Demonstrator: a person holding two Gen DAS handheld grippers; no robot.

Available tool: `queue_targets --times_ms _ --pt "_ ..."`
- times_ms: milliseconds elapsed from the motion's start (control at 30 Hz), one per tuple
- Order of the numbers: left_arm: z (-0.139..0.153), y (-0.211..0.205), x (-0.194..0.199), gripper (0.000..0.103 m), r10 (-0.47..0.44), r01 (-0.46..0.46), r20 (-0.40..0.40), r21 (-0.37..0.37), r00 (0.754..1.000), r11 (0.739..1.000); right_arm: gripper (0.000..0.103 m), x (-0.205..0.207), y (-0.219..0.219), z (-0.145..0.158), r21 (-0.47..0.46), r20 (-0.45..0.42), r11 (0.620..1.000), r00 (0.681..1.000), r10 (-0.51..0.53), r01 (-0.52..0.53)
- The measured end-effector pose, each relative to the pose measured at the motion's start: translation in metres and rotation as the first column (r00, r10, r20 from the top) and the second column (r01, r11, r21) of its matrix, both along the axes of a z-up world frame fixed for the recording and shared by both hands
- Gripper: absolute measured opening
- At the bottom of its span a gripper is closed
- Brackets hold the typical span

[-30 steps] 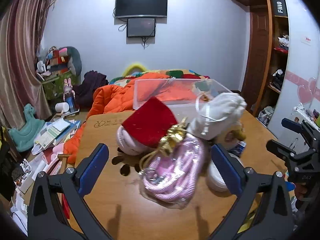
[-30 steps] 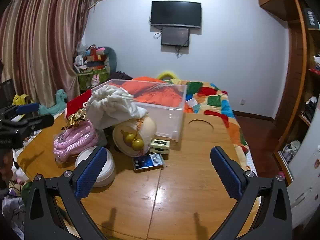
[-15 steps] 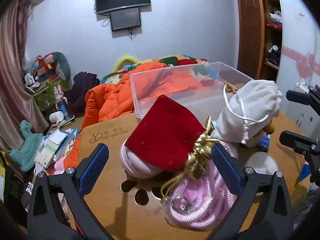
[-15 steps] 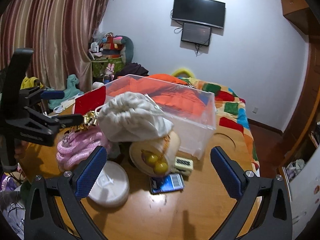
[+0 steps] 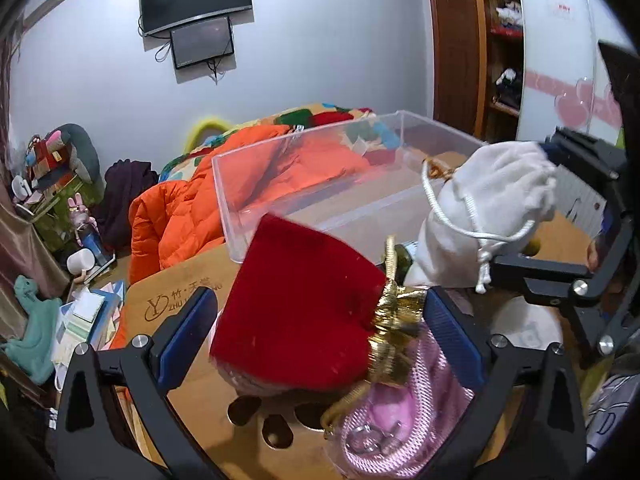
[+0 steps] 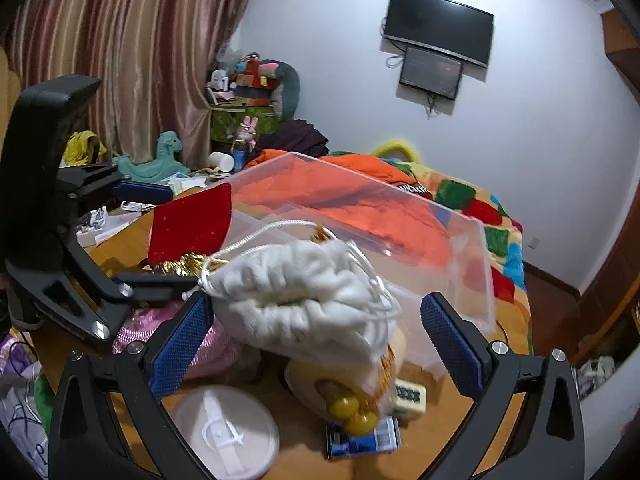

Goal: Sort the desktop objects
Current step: 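Grasp the white drawstring pouch with the right tool while the left tool approaches the red velvet bag, then grasp the red velvet bag with the left tool while the right tool lifts the pouch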

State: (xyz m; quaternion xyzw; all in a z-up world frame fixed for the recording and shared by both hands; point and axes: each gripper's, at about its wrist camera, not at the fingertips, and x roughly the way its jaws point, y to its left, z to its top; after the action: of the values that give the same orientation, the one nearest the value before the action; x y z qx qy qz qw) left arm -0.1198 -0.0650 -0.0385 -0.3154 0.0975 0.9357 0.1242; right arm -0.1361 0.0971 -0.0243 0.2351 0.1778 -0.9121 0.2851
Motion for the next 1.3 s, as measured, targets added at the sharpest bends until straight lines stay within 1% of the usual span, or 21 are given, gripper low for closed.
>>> queue_targets --times_ms 100,133,167,200,267,300,333,467,533,567,633,733,800,867,1000,1100,1167,1300 --pt "-0.001 -0.001 -0.005 0.103 0.0 0.0 0.005 0.018 1.0 1.0 0.101 -0.002 -0.004 -0.002 0.01 -0.005 1.0 1.0 0.008 -0.008" --pt "-0.001 -0.001 -0.005 0.103 0.0 0.0 0.003 0.026 1.0 1.0 0.098 -0.002 -0.003 -0.003 0.006 -0.001 1.0 1.0 0.011 -0.011" --pt "0.0 -0.002 -0.005 0.103 0.005 -0.005 -0.003 0.034 1.0 0.999 0.091 -0.002 -0.003 -0.004 0.0 0.009 1.0 1.0 0.015 -0.015" --pt "0.001 -0.003 -0.004 0.103 0.011 -0.011 -0.011 0.039 1.0 0.999 0.088 -0.004 -0.001 -0.004 -0.005 0.018 1.0 1.0 0.02 -0.02" --pt "0.003 -0.003 -0.003 0.103 0.018 -0.017 -0.025 0.043 1.0 0.999 0.075 -0.006 0.002 -0.003 -0.025 0.048 0.999 0.998 0.038 -0.037" --pt "0.004 -0.004 -0.002 0.103 0.02 -0.019 -0.03 0.045 0.999 0.999 0.072 -0.006 0.002 -0.003 -0.029 0.058 0.999 0.997 0.043 -0.041" --pt "0.005 -0.004 -0.001 0.103 0.021 -0.02 -0.034 0.044 0.999 0.999 0.066 -0.005 0.004 -0.003 -0.033 0.065 0.999 0.997 0.046 -0.044" --pt "0.006 -0.001 0.003 0.103 0.035 -0.034 -0.053 0.019 0.998 0.999 0.057 -0.006 0.01 -0.002 -0.036 0.077 0.999 0.996 0.041 -0.038" --pt "0.005 0.0 0.005 0.096 0.036 -0.036 -0.056 0.01 0.998 0.999 0.054 -0.006 0.014 0.0 -0.045 0.086 0.999 0.996 0.034 -0.03" --pt "0.005 0.0 0.005 0.089 0.036 -0.036 -0.052 0.008 0.998 0.999 0.052 -0.005 0.016 0.001 -0.049 0.089 0.998 0.996 0.031 -0.027" --pt "0.003 0.0 0.005 0.082 0.039 -0.038 -0.041 0.008 0.998 0.999 0.051 -0.004 0.02 0.004 -0.065 0.098 0.998 0.995 0.028 -0.021" --pt "0.004 -0.001 0.006 0.07 0.053 -0.053 -0.044 0.011 0.998 0.999 0.049 -0.004 0.03 0.011 -0.108 0.129 0.994 0.991 0.034 -0.02" --pt "0.005 -0.003 0.005 0.061 0.048 -0.046 -0.031 0.044 0.998 0.998 0.048 -0.005 0.036 0.016 -0.135 0.148 0.991 0.988 0.042 -0.022" --pt "0.006 -0.005 0.003 0.056 0.051 -0.049 -0.026 0.059 0.998 0.997 0.048 -0.006 0.043 0.021 -0.162 0.168 0.987 0.985 0.045 -0.018" --pt "0.007 -0.008 0.002 0.041 0.053 -0.051 -0.01 0.098 0.999 0.994 0.048 -0.006 0.051 0.03 -0.203 0.191 0.979 0.98 0.048 -0.009" --pt "0.009 -0.011 0.001 0.034 0.059 -0.058 0.001 0.131 0.998 0.99 0.048 -0.006 0.058 0.038 -0.224 0.195 0.975 0.98 0.047 -0.002" --pt "0.011 -0.014 0.0 0.032 0.06 -0.06 0.009 0.149 0.998 0.987 0.048 -0.005 0.061 0.043 -0.241 0.196 0.97 0.979 0.05 -0.001" --pt "0.015 -0.019 0.002 0.031 0.071 -0.071 0.008 0.172 0.997 0.982 0.048 -0.007 0.067 0.05 -0.276 0.201 0.961 0.978 0.059 -0.001"
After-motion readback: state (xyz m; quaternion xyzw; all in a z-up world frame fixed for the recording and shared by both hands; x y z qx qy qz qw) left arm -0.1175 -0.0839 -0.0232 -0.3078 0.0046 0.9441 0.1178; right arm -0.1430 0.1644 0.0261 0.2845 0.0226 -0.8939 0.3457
